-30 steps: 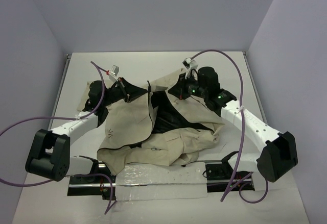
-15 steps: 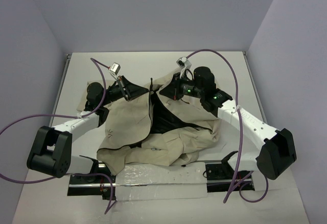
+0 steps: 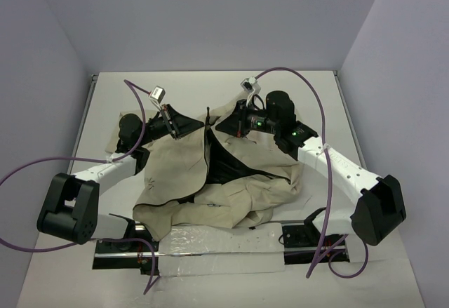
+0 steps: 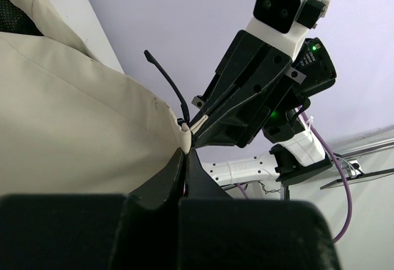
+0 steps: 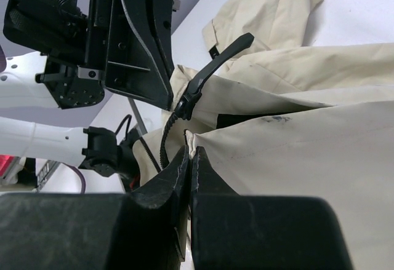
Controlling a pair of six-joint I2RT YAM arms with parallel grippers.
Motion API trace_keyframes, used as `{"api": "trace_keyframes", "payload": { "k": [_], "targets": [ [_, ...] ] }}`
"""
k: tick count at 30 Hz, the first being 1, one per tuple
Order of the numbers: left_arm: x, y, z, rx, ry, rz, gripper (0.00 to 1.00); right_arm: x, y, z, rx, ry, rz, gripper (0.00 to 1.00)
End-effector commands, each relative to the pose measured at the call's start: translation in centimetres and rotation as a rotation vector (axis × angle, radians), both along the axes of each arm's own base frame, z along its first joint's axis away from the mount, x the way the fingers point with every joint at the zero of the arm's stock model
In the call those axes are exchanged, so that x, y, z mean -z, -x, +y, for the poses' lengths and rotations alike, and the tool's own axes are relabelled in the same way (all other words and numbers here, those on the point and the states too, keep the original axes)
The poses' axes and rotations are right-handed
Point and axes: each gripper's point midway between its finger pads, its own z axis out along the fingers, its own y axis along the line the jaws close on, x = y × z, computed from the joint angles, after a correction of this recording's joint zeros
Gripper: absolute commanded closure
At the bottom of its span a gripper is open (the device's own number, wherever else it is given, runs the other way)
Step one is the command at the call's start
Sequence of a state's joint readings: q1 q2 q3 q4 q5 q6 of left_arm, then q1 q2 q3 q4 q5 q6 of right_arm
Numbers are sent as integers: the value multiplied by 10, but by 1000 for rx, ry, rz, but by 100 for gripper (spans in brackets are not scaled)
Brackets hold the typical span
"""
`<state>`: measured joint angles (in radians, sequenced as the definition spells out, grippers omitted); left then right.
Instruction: Zip up the jacket
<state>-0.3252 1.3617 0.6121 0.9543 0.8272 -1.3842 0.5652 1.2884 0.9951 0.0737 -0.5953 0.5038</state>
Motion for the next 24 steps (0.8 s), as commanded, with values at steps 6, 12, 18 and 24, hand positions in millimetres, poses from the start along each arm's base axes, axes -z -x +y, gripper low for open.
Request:
{"api": "trace_keyframes", "payload": {
  "k": [6,12,18,24],
  "targets": [
    [-15,6,3,9,24,-88,100,-35,2,4,-40,-65,-78,100],
    [-14,7,3,8,22,-85,100,-35,0,5,-35,-80,-70,100],
    [-15,7,3,6,23,-87,100,-36,-6,2,-17,-96,-61,100],
    [-16,8,3,7,23,-91,100,-33,-9,3,-19,-94,-49,100]
  ]
}}
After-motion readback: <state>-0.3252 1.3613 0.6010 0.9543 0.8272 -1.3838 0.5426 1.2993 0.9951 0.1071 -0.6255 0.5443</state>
